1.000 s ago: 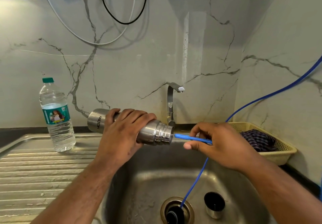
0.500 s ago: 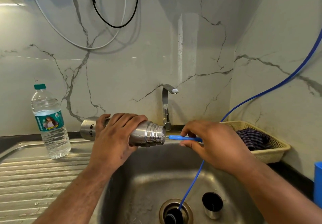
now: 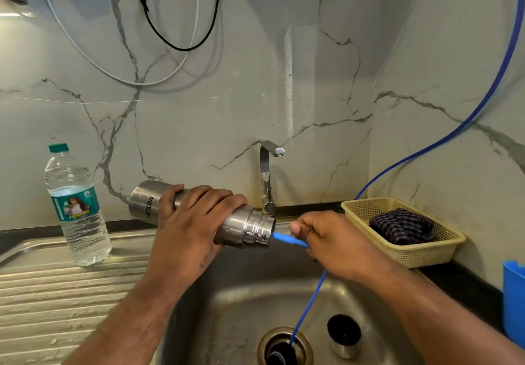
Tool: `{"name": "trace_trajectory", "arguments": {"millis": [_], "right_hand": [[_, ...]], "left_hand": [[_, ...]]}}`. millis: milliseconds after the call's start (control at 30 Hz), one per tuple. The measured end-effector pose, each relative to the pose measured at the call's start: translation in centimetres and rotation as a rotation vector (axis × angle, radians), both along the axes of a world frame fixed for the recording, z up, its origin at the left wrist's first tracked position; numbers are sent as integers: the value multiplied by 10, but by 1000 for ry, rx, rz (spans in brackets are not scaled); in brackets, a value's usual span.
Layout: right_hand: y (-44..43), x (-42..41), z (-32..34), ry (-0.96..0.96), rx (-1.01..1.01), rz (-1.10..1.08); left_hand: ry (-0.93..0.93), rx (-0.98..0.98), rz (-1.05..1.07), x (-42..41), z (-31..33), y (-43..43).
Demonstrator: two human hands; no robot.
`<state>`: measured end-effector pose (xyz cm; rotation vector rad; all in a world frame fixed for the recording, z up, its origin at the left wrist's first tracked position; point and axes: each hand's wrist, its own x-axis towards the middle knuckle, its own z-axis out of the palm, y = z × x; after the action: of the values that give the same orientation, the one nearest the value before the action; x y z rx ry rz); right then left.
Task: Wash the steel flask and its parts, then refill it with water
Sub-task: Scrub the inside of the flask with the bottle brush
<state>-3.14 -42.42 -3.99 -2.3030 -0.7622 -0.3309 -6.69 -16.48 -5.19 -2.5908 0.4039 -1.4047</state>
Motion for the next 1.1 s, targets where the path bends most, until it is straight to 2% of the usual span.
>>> {"name": "trace_trajectory", "arguments": {"millis": [67, 167, 300, 400, 500, 600, 733, 800, 933, 1000, 1100], "right_hand": [[-7, -1, 5, -106, -84, -14], [-29, 1, 22, -404, -312, -116], [-47, 6, 34, -717, -259, -106], [-19, 1, 18, -790, -349, -87], [-28, 6, 21, -705, -300, -85], [-53, 15, 33, -739, -206, -100], [-18, 8, 11, -718, -350, -46], [-21, 9, 12, -677, -350, -101], [-53, 14, 26, -572, -162, -205], [-32, 7, 16, -521, -208, -152], [-1, -3, -2, -345, -281, -110]], "left_hand": [[24, -1, 19, 0, 0, -1], [67, -97, 65, -2, 3, 9], [87, -168, 65, -4, 5, 10], [91, -107, -29, 0, -2, -10], [106, -114, 4, 1, -2, 0], [87, -172, 73, -1, 4, 17], [94, -105, -34, -1, -1, -7], [115, -116, -44, -1, -2, -8], [64, -197, 86, -4, 7, 10], [49, -183, 68, -4, 6, 4], [116, -117, -42, 0, -2, -12]]}}
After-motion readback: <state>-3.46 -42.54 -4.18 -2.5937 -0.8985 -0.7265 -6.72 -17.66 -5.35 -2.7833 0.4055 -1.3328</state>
